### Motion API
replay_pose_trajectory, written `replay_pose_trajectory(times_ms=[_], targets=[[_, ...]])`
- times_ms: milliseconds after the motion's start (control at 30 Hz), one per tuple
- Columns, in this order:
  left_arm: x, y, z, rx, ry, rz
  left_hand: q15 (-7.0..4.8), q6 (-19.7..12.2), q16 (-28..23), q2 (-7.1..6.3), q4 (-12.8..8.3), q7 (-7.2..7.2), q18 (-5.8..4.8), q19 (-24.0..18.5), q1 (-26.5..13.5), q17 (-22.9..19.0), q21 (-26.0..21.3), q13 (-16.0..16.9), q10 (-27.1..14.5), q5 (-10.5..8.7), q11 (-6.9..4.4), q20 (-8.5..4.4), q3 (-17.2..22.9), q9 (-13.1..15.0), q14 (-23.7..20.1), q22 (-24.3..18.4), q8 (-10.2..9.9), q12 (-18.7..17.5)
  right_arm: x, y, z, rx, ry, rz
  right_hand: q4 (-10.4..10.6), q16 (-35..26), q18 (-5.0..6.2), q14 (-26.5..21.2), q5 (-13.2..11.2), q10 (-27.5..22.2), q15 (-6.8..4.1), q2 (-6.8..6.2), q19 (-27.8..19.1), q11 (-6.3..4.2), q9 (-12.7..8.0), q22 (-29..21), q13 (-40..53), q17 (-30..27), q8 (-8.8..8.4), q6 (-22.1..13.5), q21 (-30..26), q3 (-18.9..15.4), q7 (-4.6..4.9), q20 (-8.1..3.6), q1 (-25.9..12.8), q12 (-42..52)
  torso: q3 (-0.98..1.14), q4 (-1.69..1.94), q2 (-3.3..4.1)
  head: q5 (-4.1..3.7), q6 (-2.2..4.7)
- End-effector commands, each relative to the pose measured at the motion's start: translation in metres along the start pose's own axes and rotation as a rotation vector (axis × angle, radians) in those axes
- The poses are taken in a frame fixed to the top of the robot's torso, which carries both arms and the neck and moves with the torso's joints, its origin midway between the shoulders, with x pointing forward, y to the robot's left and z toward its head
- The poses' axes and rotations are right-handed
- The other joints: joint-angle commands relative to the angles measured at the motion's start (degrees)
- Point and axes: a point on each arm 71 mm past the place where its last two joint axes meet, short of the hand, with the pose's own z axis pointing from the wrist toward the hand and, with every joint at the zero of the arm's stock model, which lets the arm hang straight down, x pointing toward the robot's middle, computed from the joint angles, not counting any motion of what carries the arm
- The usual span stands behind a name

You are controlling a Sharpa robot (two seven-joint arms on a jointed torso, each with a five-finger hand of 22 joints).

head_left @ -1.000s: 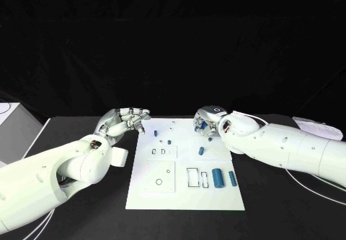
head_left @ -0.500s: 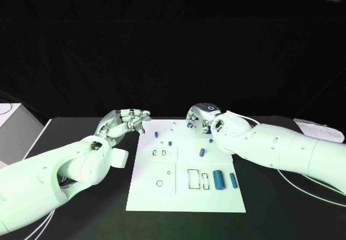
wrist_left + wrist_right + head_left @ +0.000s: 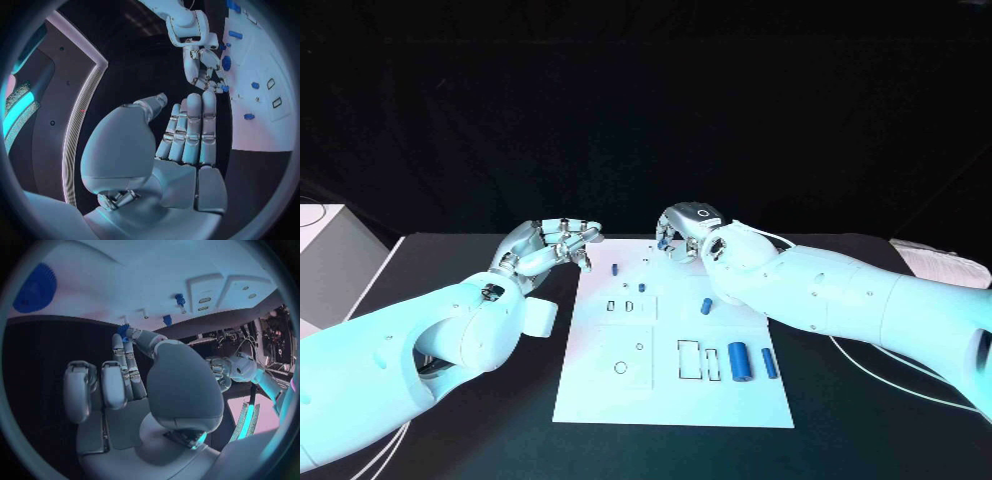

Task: Assemble the parts on the task board

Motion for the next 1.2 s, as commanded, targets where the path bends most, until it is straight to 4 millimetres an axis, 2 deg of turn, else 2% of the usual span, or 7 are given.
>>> replay_pose_trajectory(times_ms=[33, 233, 433, 467, 867, 1067, 1200], targets=[[0.003, -0.002, 0.000, 0.010, 0.021, -0.005, -0.03, -0.37, 0.26, 0.54, 0.04, -0.18, 0.32, -0.37, -0.18, 0.09, 0.12, 0.05, 0.27, -0.04, -0.17, -0.11, 0.37, 0.09, -0.57, 0.06, 0.30, -0.29, -0.001, 0.003, 0.003, -0.002, -0.022, -0.004, -0.36, 0.27, -0.44, 1.78, 0.14, 1.98, -0.26, 1.43, 1.29, -1.78, 0.01, 2.61, 0.89, -0.03, 0.22, 0.10, 0.36, -0.07, 0.03, -0.14, 1.30, 0.02, -0.23, 0.35, 0.21, 0.06, 0.05], [0.004, -0.006, 0.001, 0.018, 0.020, -0.008, -0.03, -0.36, 0.33, 0.53, -0.04, -0.18, 0.32, -0.47, -0.14, 0.08, 0.28, 0.07, 0.26, -0.04, -0.17, -0.11, 0.43, 0.12, -0.60, 0.16, 0.33, -0.29, 0.000, 0.004, 0.009, 0.005, -0.018, -0.003, -0.36, 0.26, -0.44, 1.76, 0.14, 1.97, -0.25, 1.38, 1.30, -1.76, 0.05, 2.66, 0.90, -0.09, 0.23, 0.06, 0.40, -0.09, 0.06, -0.14, 1.22, -0.02, -0.44, 0.53, 0.39, 0.02, 0.08], [0.004, -0.008, 0.002, 0.022, 0.020, -0.010, -0.03, -0.36, 0.33, 0.53, -0.04, -0.18, 0.32, -0.47, -0.14, 0.08, 0.28, 0.07, 0.26, -0.04, -0.17, -0.11, 0.43, 0.12, -0.60, 0.16, 0.33, -0.29, 0.001, 0.004, 0.012, 0.008, -0.016, -0.005, -0.36, 0.26, -0.44, 1.76, 0.14, 1.97, -0.25, 1.38, 1.30, -1.76, 0.05, 2.66, 0.90, -0.09, 0.23, 0.06, 0.40, -0.09, 0.06, -0.14, 1.22, -0.02, -0.43, 0.41, 0.39, 0.22, 0.20], [0.004, -0.008, 0.002, 0.023, 0.021, -0.010, -0.03, -0.36, 0.33, 0.53, -0.04, -0.18, 0.32, -0.47, -0.14, 0.08, 0.28, 0.07, 0.26, -0.04, -0.17, -0.11, 0.43, 0.12, -0.60, 0.16, 0.33, -0.29, 0.001, 0.005, 0.013, 0.008, -0.015, -0.005, -0.36, 0.26, -0.44, 1.76, 0.14, 1.97, -0.25, 1.38, 1.30, -1.76, 0.05, 2.66, 0.90, -0.09, 0.23, 0.06, 0.40, -0.09, 0.06, -0.14, 1.22, -0.02, -0.48, 0.44, 0.42, 0.20, 0.24], [0.008, -0.010, 0.002, 0.026, 0.029, -0.014, -0.03, -0.36, 0.33, 0.53, -0.04, -0.18, 0.32, -0.47, -0.14, 0.08, 0.28, 0.07, 0.26, -0.04, -0.17, -0.11, 0.43, 0.12, -0.60, 0.16, 0.33, -0.29, 0.004, 0.006, 0.018, 0.012, 0.002, -0.011, -0.46, 0.32, -0.48, 1.77, 0.19, 1.91, -0.23, 1.24, 1.36, -1.74, 0.14, 2.84, 0.92, -0.03, 0.22, -0.08, 0.51, -0.09, 0.08, -0.13, 1.15, -0.11, -0.42, 0.56, 0.61, 0.52, 0.18], [0.009, -0.011, 0.001, 0.028, 0.032, -0.015, -0.03, -0.36, 0.33, 0.53, -0.04, -0.18, 0.32, -0.47, -0.14, 0.08, 0.28, 0.07, 0.26, -0.04, -0.17, -0.11, 0.43, 0.12, -0.60, 0.16, 0.33, -0.29, 0.005, 0.005, 0.019, 0.017, 0.006, -0.016, -0.49, 0.36, -0.47, 1.78, 0.21, 1.88, -0.22, 1.20, 1.35, -1.73, 0.17, 2.82, 0.92, 0.03, 0.22, -0.12, 0.50, -0.09, 0.09, -0.12, 1.11, -0.15, -0.61, 0.87, 0.83, 0.36, 0.24], [0.009, -0.012, 0.001, 0.029, 0.034, -0.015, -0.03, -0.36, 0.33, 0.53, -0.04, -0.18, 0.32, -0.47, -0.14, 0.08, 0.28, 0.07, 0.26, -0.04, -0.17, -0.11, 0.43, 0.12, -0.60, 0.16, 0.33, -0.29, 0.006, 0.003, 0.020, 0.023, 0.008, -0.020, -0.49, 0.36, -0.47, 1.78, 0.21, 1.88, -0.22, 1.20, 1.35, -1.73, 0.17, 2.82, 0.92, 0.03, 0.22, -0.12, 0.50, -0.09, 0.09, -0.12, 1.11, -0.15, -0.63, 0.84, 0.87, 0.45, 0.17]])
